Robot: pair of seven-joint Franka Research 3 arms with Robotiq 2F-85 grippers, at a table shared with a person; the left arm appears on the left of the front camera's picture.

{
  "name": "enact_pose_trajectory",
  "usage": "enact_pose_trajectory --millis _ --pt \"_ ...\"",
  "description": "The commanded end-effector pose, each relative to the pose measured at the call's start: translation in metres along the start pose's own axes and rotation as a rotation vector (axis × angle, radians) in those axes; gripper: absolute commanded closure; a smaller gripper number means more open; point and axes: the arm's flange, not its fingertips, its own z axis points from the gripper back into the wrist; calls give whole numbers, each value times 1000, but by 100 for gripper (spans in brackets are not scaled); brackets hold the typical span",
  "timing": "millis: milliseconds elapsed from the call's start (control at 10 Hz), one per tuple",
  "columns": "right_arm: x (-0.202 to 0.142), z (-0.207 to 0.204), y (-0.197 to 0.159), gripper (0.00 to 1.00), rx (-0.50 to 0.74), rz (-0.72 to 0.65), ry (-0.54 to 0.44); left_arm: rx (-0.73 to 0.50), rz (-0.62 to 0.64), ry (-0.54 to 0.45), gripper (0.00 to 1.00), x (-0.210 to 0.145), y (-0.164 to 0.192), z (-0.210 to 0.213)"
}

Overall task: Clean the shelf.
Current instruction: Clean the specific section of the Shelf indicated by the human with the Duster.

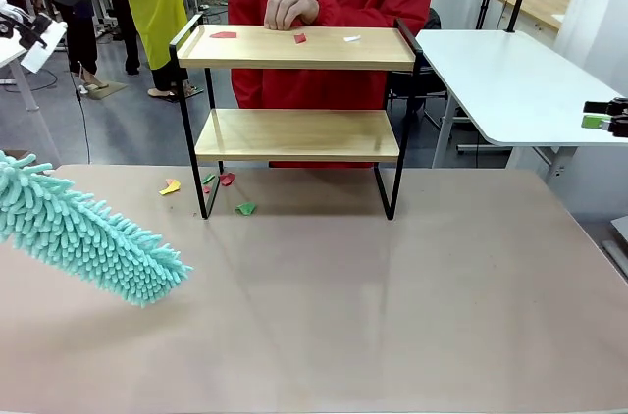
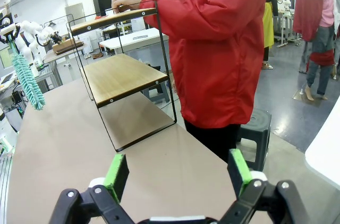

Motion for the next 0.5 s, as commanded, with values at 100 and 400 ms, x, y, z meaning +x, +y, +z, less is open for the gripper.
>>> enact_pose_trajectory --millis 100,400 --pt "3 -1 2 0 1 4 -3 46 -86 -217 87 4 0 20" --pt "3 -1 2 0 1 4 -3 74 -128 -528 87 13 -6 63"
